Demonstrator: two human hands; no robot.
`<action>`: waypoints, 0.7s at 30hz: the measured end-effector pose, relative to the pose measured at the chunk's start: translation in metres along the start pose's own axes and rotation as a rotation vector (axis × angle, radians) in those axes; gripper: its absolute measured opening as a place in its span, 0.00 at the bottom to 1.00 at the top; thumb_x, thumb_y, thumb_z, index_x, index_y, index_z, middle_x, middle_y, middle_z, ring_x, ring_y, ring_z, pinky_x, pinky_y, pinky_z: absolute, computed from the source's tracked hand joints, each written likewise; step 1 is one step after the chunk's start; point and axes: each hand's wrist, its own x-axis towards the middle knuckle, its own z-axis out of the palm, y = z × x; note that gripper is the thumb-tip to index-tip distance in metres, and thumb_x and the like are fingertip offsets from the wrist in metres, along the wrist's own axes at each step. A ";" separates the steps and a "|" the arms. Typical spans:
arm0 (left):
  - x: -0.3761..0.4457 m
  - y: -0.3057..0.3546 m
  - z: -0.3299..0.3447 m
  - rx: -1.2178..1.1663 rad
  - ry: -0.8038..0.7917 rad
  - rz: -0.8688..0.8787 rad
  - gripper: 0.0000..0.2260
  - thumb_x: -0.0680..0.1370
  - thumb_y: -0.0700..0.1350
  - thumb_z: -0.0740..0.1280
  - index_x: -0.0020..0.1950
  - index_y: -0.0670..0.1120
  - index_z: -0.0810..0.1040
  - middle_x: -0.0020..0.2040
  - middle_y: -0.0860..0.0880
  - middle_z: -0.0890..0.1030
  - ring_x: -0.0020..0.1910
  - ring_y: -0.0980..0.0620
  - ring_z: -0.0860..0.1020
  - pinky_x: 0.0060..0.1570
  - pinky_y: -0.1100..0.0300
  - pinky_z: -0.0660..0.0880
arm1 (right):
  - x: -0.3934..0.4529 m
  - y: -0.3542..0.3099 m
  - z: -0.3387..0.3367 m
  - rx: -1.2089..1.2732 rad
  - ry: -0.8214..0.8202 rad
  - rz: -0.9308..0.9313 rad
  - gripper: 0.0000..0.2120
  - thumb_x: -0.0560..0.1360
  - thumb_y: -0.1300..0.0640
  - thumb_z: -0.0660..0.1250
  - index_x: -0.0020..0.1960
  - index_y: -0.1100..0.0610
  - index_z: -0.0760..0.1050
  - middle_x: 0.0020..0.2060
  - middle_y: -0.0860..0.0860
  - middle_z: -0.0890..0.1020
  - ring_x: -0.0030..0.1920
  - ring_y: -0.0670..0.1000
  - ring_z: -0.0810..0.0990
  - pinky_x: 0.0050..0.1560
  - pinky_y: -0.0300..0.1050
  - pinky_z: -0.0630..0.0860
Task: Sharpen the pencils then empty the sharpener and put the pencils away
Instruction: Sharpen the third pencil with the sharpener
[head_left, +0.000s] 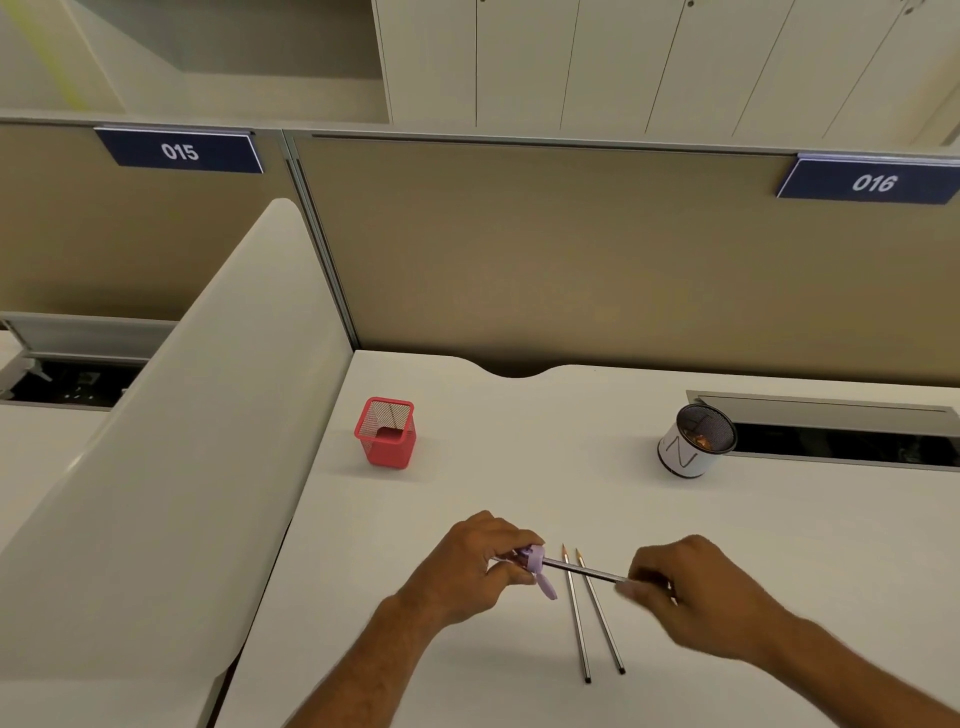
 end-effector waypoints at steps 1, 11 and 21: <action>0.000 0.000 0.001 -0.007 -0.008 -0.013 0.07 0.75 0.44 0.71 0.50 0.55 0.80 0.47 0.64 0.82 0.48 0.57 0.76 0.47 0.70 0.71 | -0.002 -0.001 0.001 -0.057 0.061 -0.027 0.11 0.73 0.42 0.67 0.43 0.48 0.78 0.30 0.43 0.78 0.30 0.44 0.75 0.35 0.39 0.74; 0.000 0.000 -0.002 -0.018 -0.010 -0.042 0.07 0.75 0.46 0.70 0.50 0.57 0.78 0.47 0.62 0.82 0.48 0.56 0.76 0.46 0.69 0.72 | -0.006 0.006 0.017 -0.466 0.391 -0.318 0.20 0.79 0.46 0.57 0.37 0.54 0.79 0.24 0.46 0.74 0.21 0.51 0.70 0.20 0.42 0.65; 0.003 0.004 -0.002 0.031 -0.009 0.013 0.07 0.75 0.42 0.71 0.48 0.55 0.79 0.47 0.59 0.83 0.46 0.55 0.75 0.47 0.64 0.73 | 0.001 0.008 0.010 -0.070 0.009 0.003 0.20 0.80 0.41 0.54 0.40 0.50 0.76 0.23 0.43 0.71 0.27 0.45 0.70 0.33 0.39 0.67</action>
